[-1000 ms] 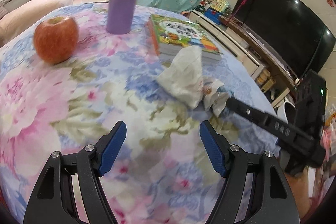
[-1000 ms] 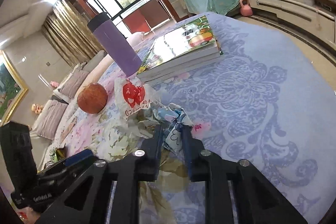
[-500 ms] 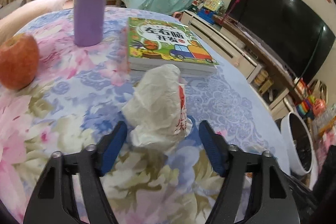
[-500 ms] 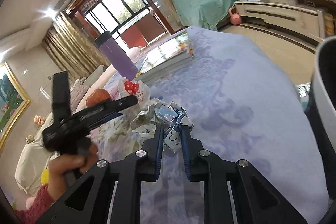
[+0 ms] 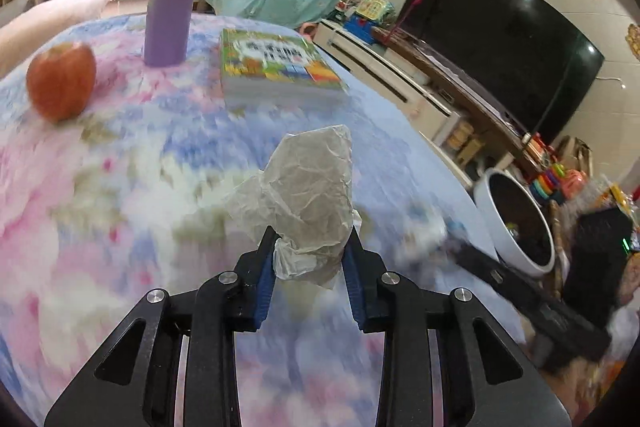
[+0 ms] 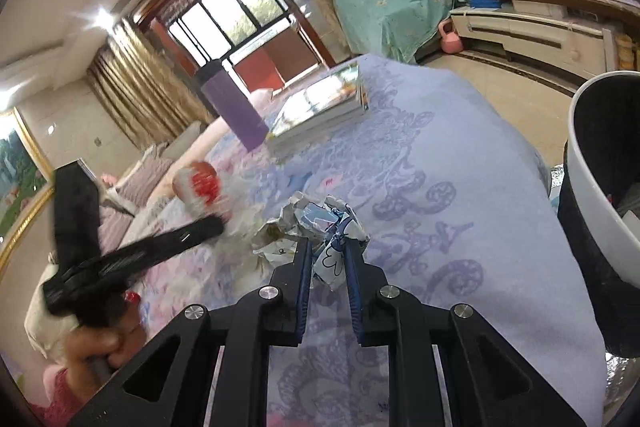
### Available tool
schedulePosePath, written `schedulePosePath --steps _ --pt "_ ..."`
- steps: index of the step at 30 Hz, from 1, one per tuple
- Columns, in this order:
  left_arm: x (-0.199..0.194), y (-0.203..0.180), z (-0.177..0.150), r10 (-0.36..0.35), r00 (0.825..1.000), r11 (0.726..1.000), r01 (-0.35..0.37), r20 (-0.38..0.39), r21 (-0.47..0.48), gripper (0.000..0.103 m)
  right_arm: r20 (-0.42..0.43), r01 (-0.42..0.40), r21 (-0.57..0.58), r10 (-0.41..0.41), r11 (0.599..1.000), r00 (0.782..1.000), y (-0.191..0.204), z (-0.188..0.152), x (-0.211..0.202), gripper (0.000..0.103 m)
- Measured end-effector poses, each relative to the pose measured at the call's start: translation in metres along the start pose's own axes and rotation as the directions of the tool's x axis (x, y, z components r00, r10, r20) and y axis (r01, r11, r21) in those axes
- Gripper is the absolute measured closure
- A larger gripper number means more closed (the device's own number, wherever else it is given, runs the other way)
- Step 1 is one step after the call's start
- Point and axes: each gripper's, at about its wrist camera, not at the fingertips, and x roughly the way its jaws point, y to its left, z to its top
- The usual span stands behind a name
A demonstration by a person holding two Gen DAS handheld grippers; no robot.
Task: Collect trash
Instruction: 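Carry the white tissue and blue wrapper over the trash bin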
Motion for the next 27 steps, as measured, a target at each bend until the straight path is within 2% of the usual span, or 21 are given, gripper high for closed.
schedulePosePath --steps 1,2,3,4,5,6,13,16,18,20,27 --pt "-0.001 -0.001 -0.009 -0.002 1.000 1.000 0.002 -0.007 0.000 0.074 -0.011 0.019 -0.006 -0.019 1.000 1.000 0.001 -0.001 0.003 0.077" --pt "0.000 -0.002 -0.016 0.004 1.000 1.000 -0.004 -0.011 0.003 0.074 -0.026 0.025 -0.010 -0.026 1.000 0.999 0.000 -0.002 0.005 0.066" --pt "0.002 -0.003 -0.021 0.011 1.000 1.000 -0.011 -0.017 0.004 0.074 -0.036 0.025 -0.010 -0.025 1.000 0.999 0.001 -0.003 0.007 0.060" --pt "0.005 -0.001 -0.026 0.011 0.999 1.000 -0.011 -0.030 -0.005 0.074 -0.039 0.026 -0.013 -0.027 1.000 0.999 0.002 -0.003 0.008 0.044" --pt "0.006 0.001 -0.029 0.006 0.999 1.000 -0.007 -0.034 -0.019 0.074 -0.035 0.032 -0.023 -0.033 0.999 0.999 0.003 -0.004 0.007 0.032" --pt "0.007 0.003 -0.032 -0.002 1.000 1.000 0.001 -0.028 -0.031 0.074 -0.027 0.046 -0.037 -0.047 0.998 0.999 0.005 -0.003 0.008 0.031" --pt "0.006 0.003 -0.035 0.003 1.000 1.000 -0.003 -0.006 -0.015 0.074 -0.018 0.074 -0.027 -0.075 0.997 0.997 0.001 0.008 0.018 0.031" --pt "0.006 0.001 -0.036 0.011 1.000 1.000 -0.011 -0.003 0.000 0.073 -0.048 0.076 -0.032 -0.078 0.997 0.996 0.000 0.011 0.031 0.031" --pt "0.006 0.002 -0.036 0.006 1.000 1.000 -0.006 -0.004 -0.005 0.073 -0.062 0.077 -0.034 -0.079 0.996 0.995 -0.001 0.007 0.034 0.039" --pt "0.005 0.004 -0.036 0.002 1.000 1.000 -0.002 -0.004 -0.010 0.073 -0.071 0.074 -0.033 -0.076 0.997 0.995 -0.001 0.006 0.036 0.067" --pt "0.001 -0.006 -0.038 0.056 0.998 0.998 -0.056 0.012 0.026 0.074 -0.024 0.034 -0.025 -0.035 0.999 0.999 0.004 -0.003 0.008 0.070"
